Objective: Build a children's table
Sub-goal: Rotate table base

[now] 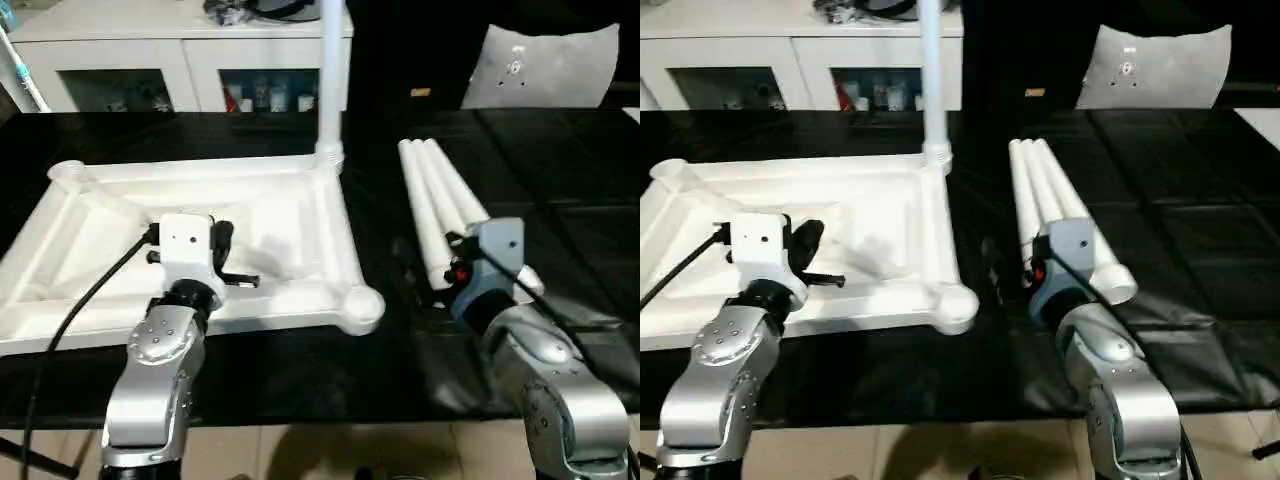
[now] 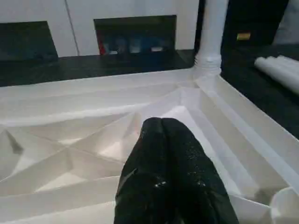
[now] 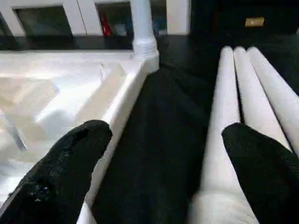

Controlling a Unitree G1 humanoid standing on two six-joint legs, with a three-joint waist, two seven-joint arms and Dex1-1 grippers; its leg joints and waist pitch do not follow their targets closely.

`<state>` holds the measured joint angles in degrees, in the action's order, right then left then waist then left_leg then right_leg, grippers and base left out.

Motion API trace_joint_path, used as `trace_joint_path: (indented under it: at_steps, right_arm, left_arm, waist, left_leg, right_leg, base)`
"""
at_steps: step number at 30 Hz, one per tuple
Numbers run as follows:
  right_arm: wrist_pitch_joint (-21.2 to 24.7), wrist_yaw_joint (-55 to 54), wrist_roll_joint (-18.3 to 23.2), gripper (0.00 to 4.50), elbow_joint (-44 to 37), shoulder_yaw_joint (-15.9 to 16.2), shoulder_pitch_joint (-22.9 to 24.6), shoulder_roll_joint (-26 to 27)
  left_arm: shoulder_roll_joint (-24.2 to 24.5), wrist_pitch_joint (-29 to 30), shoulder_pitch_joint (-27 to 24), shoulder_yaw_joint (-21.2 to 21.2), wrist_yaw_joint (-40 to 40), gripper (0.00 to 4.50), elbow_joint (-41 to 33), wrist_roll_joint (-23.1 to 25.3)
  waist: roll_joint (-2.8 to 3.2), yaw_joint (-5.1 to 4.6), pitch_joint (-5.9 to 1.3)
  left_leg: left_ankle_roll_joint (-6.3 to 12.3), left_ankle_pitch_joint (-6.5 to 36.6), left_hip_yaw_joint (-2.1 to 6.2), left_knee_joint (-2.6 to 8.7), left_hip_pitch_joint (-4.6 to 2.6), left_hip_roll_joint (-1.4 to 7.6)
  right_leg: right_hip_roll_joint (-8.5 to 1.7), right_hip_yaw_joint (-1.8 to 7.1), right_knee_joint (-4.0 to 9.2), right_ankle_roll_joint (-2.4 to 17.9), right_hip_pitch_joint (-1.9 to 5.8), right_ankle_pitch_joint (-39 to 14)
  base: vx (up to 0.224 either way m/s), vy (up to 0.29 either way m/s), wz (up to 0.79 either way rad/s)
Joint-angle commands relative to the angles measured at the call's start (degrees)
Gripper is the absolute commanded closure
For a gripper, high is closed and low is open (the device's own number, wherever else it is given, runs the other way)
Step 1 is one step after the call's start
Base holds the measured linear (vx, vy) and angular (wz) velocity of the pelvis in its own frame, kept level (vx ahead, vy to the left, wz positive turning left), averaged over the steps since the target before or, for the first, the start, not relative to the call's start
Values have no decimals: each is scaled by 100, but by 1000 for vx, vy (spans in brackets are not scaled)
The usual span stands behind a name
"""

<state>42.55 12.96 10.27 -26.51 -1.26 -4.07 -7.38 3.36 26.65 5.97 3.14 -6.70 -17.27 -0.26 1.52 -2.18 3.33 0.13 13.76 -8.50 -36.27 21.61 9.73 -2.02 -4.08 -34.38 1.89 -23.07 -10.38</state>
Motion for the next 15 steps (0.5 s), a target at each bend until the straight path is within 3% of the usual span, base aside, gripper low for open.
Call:
trace_joint_path:
  at_steps: [1, 2, 3, 4, 5, 7, 11, 12, 13, 15]
  right_arm:
    - [65, 9, -24, 0, -72, 131, 66, 39]
    - [65, 9, -24, 0, -72, 131, 66, 39]
    - [-17, 8, -36, 0, 7, 179, 79, 72]
    - [-17, 8, -36, 0, 7, 179, 79, 72]
    - [-43, 5, -65, 0, 38, 205, 75, 67]
    - [-84, -12, -111, 0, 106, 272, 45, 74]
    - [-93, -63, -108, 0, 176, 332, -14, 115]
    - [-99, -124, -119, 0, 243, 350, -83, 135]
    - [-99, -124, -119, 0, 243, 350, -83, 135]
    - [-177, -105, -146, 0, 284, 384, -123, 88]
  left_arm:
    - [139, -27, -106, -55, -91, 445, -120, 63]
    - [139, -27, -106, -55, -91, 445, -120, 63]
    - [166, -37, -148, -68, -134, 445, -152, 49]
    - [166, -37, -148, -68, -134, 445, -152, 49]
    - [163, -8, -152, -67, -127, 445, -163, 43]
    - [173, 15, -164, -78, -160, 445, -191, -8]
    - [191, -4, -192, -101, -296, 445, -228, -157]
    - [152, -68, -250, -100, -465, 445, -219, -371]
    - [152, -68, -250, -100, -465, 445, -219, -371]
    - [163, -130, -312, -149, -544, 445, -212, -438]
  waist:
    - [-215, 176, -395]
    - [-162, 228, -389]
    - [-54, 243, -391]
    - [-32, 238, -392]
    - [-19, 235, -387]
    - [37, 263, -379]
    - [60, 276, -373]
    - [52, 267, -372]
    - [56, 268, -366]
    - [53, 262, -337]
  left_leg:
    - [420, 142, 3, 62, 216, -161]
    - [331, -96, 56, 217, 232, -67]
    - [217, -184, 100, 315, 210, 45]
    - [164, -154, 116, 341, 163, 98]
    - [141, -46, 126, 365, 124, 131]
    - [-26, 316, 148, 444, 44, 214]
    - [-163, 600, 213, 537, -30, 306]
    - [-184, 576, 213, 553, -6, 300]
    - [-196, 636, 206, 562, -10, 297]
    - [-253, 1184, 185, 587, -78, 284]
  right_leg:
    - [-745, 524, 774, -85, 398, -3447]
    - [-661, 454, 739, -513, 355, -3535]
    - [-517, 332, 681, -555, 297, -3060]
    - [-465, 293, 665, -506, 262, -2789]
    - [-434, 269, 654, -441, 243, -2585]
    - [-390, 229, 592, -69, 244, -2169]
    - [-445, 280, 505, 453, 275, -1531]
    - [-465, 300, 474, 597, 305, -1301]
    - [-468, 301, 470, 650, 302, -1295]
    - [-495, 310, 503, 665, 325, -1787]
  base:
    - [16, -139, 0]
    - [10, -107, -7]
    - [10, -107, -7]
    - [11, -53, -4]
    - [0, 0, 0]
    - [0, 0, 0]
    - [2, 28, 2]
    - [4, 57, 3]
    - [-12, 50, 1]
    - [0, 0, 0]
